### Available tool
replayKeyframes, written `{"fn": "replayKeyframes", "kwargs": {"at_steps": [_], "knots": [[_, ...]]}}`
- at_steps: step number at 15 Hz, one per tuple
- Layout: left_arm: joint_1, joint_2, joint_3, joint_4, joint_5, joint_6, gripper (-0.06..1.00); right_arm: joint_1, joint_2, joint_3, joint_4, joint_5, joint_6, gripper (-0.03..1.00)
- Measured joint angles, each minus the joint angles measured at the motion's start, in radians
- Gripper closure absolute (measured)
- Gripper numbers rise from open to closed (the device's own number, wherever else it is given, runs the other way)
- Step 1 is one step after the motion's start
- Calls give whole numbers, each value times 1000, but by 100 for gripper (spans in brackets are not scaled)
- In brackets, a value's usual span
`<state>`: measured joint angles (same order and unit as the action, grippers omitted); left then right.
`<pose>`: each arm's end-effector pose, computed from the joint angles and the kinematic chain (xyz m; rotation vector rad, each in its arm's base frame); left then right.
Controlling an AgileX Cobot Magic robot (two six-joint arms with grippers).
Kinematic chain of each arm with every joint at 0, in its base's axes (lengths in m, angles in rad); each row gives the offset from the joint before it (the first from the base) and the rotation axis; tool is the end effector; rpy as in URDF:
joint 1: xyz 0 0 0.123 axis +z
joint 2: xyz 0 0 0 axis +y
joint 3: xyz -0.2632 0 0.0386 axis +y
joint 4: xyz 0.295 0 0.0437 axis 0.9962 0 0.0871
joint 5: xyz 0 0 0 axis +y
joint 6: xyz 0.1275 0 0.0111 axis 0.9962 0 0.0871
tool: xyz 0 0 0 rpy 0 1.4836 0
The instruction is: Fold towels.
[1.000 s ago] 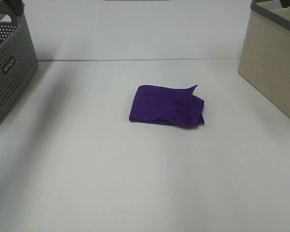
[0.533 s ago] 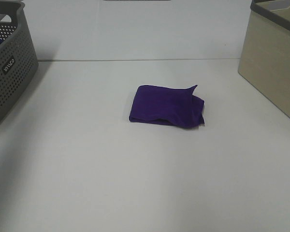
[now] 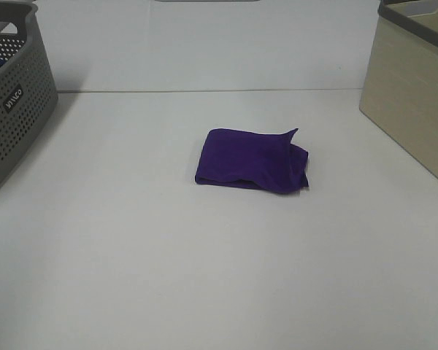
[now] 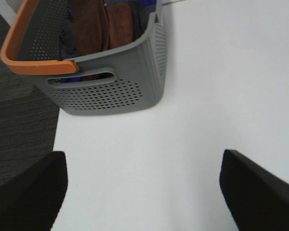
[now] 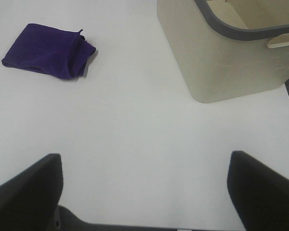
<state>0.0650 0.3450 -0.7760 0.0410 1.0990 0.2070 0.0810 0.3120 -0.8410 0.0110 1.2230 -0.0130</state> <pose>0.1215 0.0126 0.3411 0.1519 2.1527 0.2078 0.0987 0.0093 0.3541 -0.1041 2.1755 0.0521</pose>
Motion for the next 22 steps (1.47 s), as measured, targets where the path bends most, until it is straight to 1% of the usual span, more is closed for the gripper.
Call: {"fn": "replayKeyframes", "kwargs": {"at_steps": [2, 3, 5, 6, 8, 10, 12, 17, 18, 20, 21, 22], "knots": [[0, -126, 112, -61, -2, 16, 16, 0, -156, 76, -1, 0, -23, 7], [0, -203, 172, -76, -2, 19, 16, 0, -263, 120, -1, 0, -27, 7], [0, -322, 238, -87, -4, 3, 16, 0, -318, 152, -2, 0, -28, 7], [1, -346, 250, -87, -7, -11, 16, 0, -318, 174, -2, -15, -37, 7], [1, -350, 265, -84, -34, -45, 16, 0, -318, 241, 8, -108, -53, 7], [1, -350, 269, -84, -44, -52, 16, 0, -318, 305, 20, -164, -53, 7], [1, -350, 269, -84, -47, -53, 16, 0, -318, 338, 28, -166, -53, 7], [1, -350, 269, -84, -47, -54, 16, 0, -314, 339, 20, -167, -53, 7], [1, -350, 269, -84, -47, -55, 15, 0, -308, 339, 15, -167, -53, 5], [1, -350, 269, -82, -47, -65, 7, 0, -294, 339, 13, -167, -53, 1], [1, -350, 269, -76, -47, -81, 0, 0, -286, 339, 13, -167, -53, -1], [1, -350, 269, -68, -47, -95, -2, 0, -276, 339, 13, -168, -53, -1]]}}
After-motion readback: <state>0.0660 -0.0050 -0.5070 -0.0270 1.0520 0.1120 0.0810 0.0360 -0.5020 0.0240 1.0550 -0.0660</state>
